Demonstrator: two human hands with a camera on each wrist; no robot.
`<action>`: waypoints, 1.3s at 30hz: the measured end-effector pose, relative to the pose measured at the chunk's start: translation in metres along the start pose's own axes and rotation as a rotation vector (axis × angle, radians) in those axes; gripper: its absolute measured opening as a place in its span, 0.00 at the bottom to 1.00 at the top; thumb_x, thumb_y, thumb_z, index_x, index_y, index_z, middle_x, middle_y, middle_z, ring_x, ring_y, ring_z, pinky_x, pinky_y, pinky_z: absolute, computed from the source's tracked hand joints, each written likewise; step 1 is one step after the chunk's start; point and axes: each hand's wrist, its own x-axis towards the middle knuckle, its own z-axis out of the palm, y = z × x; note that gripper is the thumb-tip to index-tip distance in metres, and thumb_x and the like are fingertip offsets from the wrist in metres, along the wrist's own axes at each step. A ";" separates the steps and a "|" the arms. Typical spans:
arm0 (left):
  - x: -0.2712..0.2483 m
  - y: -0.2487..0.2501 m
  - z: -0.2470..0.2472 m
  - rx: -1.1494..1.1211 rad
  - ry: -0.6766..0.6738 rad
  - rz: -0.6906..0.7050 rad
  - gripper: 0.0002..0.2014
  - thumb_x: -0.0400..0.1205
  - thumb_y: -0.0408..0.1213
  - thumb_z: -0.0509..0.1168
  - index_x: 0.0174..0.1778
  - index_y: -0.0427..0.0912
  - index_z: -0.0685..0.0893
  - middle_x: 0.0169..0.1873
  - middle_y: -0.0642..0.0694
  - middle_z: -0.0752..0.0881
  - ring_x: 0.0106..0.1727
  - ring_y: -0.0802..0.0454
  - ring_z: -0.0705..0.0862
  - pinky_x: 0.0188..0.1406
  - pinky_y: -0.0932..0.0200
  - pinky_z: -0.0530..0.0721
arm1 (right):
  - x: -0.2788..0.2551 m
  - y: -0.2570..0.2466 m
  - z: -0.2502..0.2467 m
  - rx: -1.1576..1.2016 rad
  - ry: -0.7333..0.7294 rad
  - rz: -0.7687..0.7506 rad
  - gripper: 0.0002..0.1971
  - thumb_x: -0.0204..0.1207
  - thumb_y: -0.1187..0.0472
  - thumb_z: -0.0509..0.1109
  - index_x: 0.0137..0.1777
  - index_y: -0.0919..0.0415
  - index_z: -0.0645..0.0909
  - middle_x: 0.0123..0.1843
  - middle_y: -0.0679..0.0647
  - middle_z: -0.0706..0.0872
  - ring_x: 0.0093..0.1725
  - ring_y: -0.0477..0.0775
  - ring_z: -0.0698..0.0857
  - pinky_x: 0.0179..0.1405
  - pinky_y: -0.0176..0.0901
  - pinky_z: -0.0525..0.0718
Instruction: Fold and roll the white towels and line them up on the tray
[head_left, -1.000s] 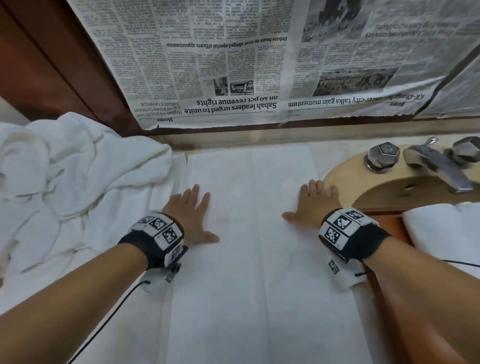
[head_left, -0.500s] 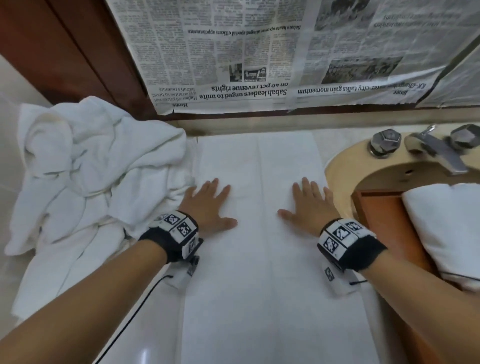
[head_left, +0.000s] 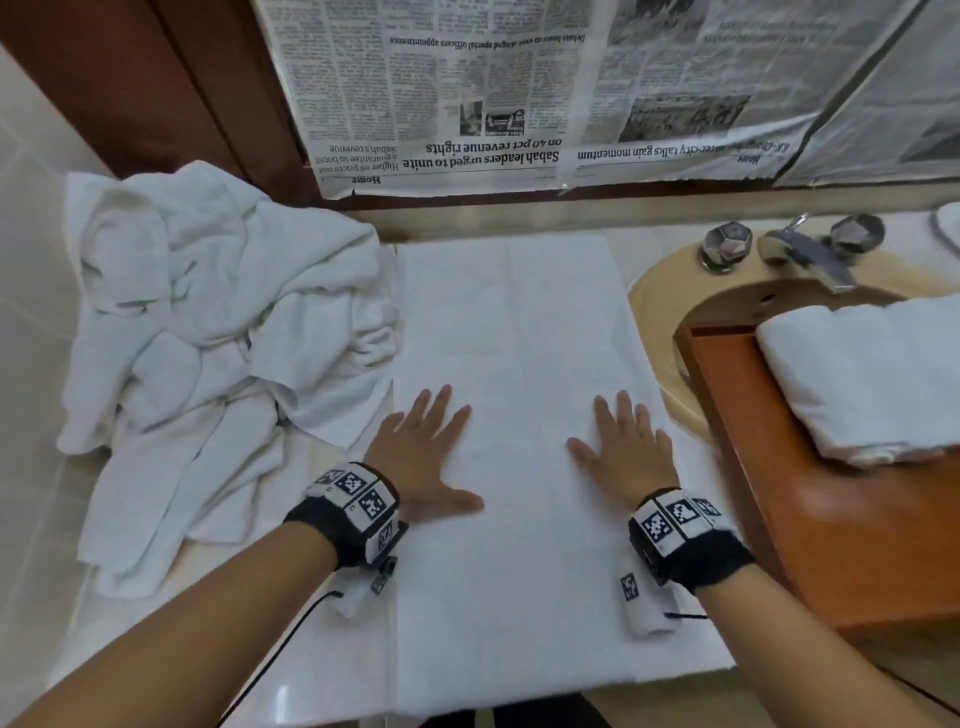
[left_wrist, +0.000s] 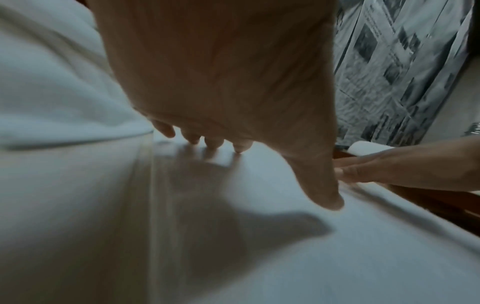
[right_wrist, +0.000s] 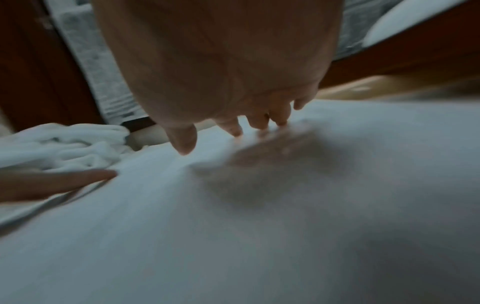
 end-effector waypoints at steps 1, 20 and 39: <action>-0.007 -0.003 0.007 0.010 0.015 0.001 0.60 0.64 0.82 0.54 0.82 0.58 0.30 0.80 0.54 0.23 0.82 0.52 0.27 0.82 0.45 0.40 | -0.006 0.005 0.005 0.022 0.006 0.031 0.38 0.83 0.35 0.47 0.85 0.51 0.38 0.86 0.53 0.34 0.85 0.56 0.38 0.82 0.59 0.46; -0.037 -0.027 0.015 -0.177 0.061 -0.148 0.50 0.74 0.68 0.65 0.85 0.58 0.43 0.84 0.55 0.34 0.85 0.53 0.36 0.83 0.43 0.46 | -0.055 0.026 0.019 0.215 0.013 0.060 0.37 0.82 0.45 0.62 0.86 0.54 0.50 0.87 0.49 0.41 0.86 0.51 0.44 0.81 0.50 0.57; 0.072 0.183 -0.046 -0.964 0.214 -0.198 0.12 0.80 0.46 0.70 0.58 0.49 0.85 0.53 0.53 0.85 0.52 0.57 0.84 0.47 0.67 0.79 | 0.097 0.083 -0.155 0.773 -0.060 -0.126 0.10 0.80 0.54 0.67 0.48 0.62 0.82 0.46 0.58 0.88 0.42 0.57 0.85 0.43 0.45 0.81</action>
